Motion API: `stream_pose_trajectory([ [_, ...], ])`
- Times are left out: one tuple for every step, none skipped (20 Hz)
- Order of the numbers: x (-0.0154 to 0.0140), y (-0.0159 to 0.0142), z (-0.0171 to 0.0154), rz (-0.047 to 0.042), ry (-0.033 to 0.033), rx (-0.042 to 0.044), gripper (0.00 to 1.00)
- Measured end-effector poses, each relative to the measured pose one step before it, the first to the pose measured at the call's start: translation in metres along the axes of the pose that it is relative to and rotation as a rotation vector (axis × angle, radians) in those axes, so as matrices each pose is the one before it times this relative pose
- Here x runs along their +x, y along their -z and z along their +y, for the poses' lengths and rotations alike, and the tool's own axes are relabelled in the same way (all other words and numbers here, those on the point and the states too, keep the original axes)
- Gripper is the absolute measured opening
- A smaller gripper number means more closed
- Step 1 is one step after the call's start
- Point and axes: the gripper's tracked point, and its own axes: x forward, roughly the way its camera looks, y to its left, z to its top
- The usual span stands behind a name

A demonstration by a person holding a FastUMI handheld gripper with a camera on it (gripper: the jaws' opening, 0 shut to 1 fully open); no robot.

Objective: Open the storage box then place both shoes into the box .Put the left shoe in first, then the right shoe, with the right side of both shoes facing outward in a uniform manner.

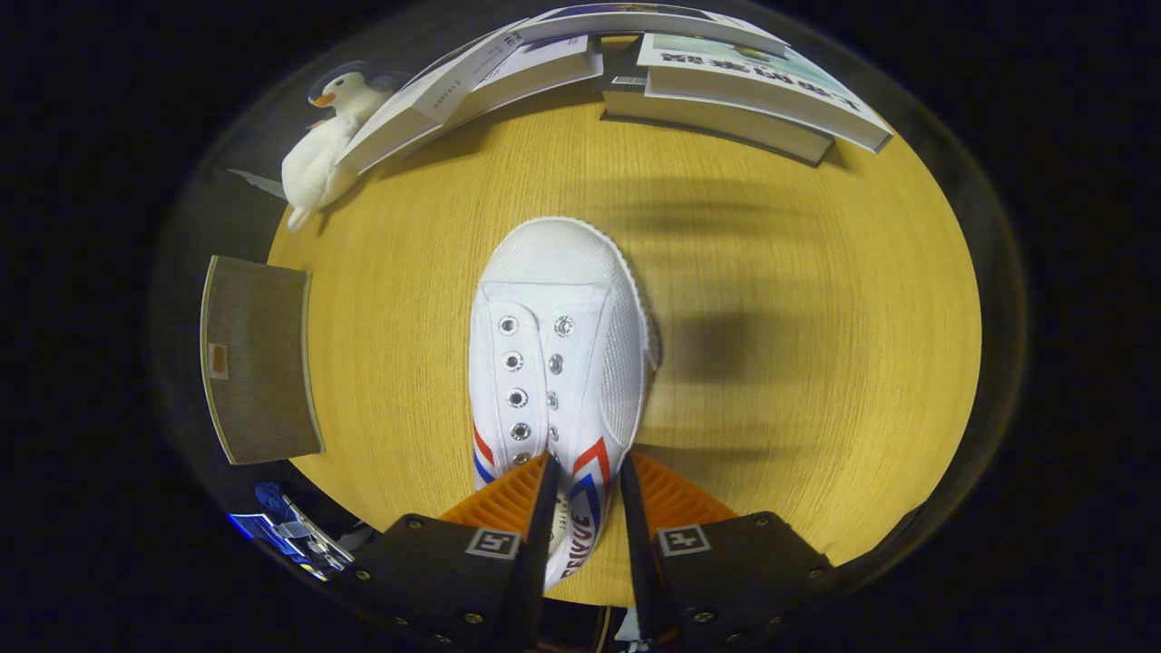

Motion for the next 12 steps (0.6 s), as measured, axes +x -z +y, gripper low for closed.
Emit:
stream_pose_trajectory([
  [-0.01201,-0.00373,-0.00437,0.00301,0.01474,-0.03394,0.4],
  [0.00402,0.00049,-0.00199,-0.00679,0.01679,-0.00202,0.31],
  [-0.00813,-0.00087,0.00001,-0.00709,-0.00644,0.03299,0.21],
  [0.00335,0.00226,0.00075,0.00266,-0.00533,0.00897,0.07],
  [0.00071,0.00209,-0.00012,0.00863,-0.00154,0.01359,0.07],
  [-0.00279,0.0023,0.00205,0.01246,-0.01008,0.01553,0.07],
  [-0.00377,0.00328,0.00363,0.01282,-0.0143,0.01333,0.06],
  [-0.00577,0.00194,0.00469,0.00708,-0.01867,0.01401,0.06],
  [-0.00501,0.00017,0.00392,-0.00064,-0.01228,0.00409,0.06],
  [-0.00658,-0.00113,0.00407,-0.00706,-0.00515,0.00404,0.06],
  [-0.00791,0.00006,0.0046,-0.00529,0.00079,-0.0026,0.06],
  [-0.00861,-0.00162,0.00508,-0.00896,0.0009,-0.00814,0.06],
])
